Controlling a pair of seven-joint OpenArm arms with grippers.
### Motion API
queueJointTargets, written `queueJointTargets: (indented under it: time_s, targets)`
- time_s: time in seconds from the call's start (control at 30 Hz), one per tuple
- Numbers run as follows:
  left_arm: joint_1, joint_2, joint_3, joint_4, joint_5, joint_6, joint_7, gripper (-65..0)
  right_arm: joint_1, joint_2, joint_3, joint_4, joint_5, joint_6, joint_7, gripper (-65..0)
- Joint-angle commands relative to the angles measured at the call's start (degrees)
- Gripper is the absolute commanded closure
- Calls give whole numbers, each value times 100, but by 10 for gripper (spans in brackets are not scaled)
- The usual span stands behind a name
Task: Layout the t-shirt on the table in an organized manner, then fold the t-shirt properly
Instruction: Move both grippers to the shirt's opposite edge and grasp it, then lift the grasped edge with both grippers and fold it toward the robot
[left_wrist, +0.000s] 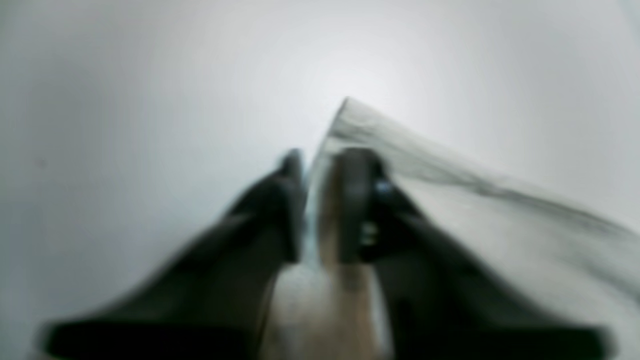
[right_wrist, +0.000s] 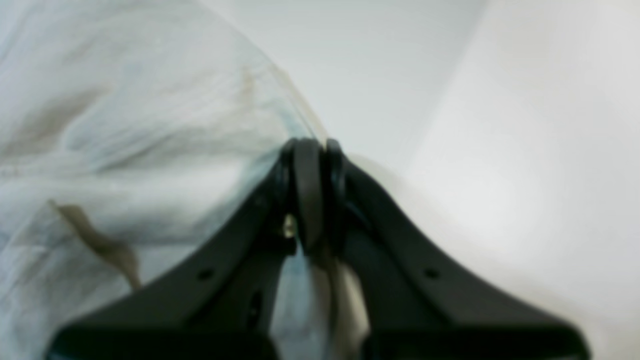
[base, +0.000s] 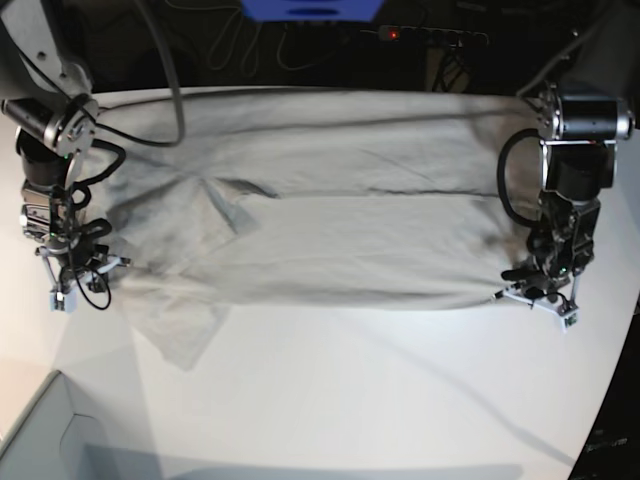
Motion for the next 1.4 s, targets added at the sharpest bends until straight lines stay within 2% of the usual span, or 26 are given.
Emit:
queueJointTargets:
  time_s: [0.0,0.07,0.23,0.37,0.47,0.6,0.87,1.07,1.17,1.23,1.37]
  targets:
    - [-90,-15,5,2,0,-10,40,0,26,53,-11,-11,-133,9,-297,0]
    - [-90,-15,5,-121,0,-10,13,-17,26,53,-11,-11,-133,9,-297,0]
    - [-90,-15,5,81,-44,-10,22,0,26,44,16,7,-124,9,-288,0]
    - [138,3,-39,951,-53,-10,66,0,35,9,51,297,-80,9,-244,0]
    - [420,3,-48,1769,-53,-10,303,0,-18,-105,51,622,-80,18,-288,0]
    - [525,-6,-48,2006,-53,-10,383,0,-282,-141,51,1150,-45,18,-288,0]
    - [613,-32,-57,2059,-53,-10,374,0,-967,-193,51,2293,799,27,-297,0]
    - [974,-24,-66,2683,-62,-10,374,0,-1583,-193,24,3163,1423,53,-297,0]
    - [1299,3,-66,3114,-62,-10,339,0,-1899,-228,16,3594,1766,413,-297,0]
    - [1483,3,-66,3342,-62,-10,330,0,-2075,-369,51,3901,1837,589,-297,0]
    - [1923,3,-241,3808,-62,-10,321,0,-2559,-475,86,4490,1854,589,-262,0]
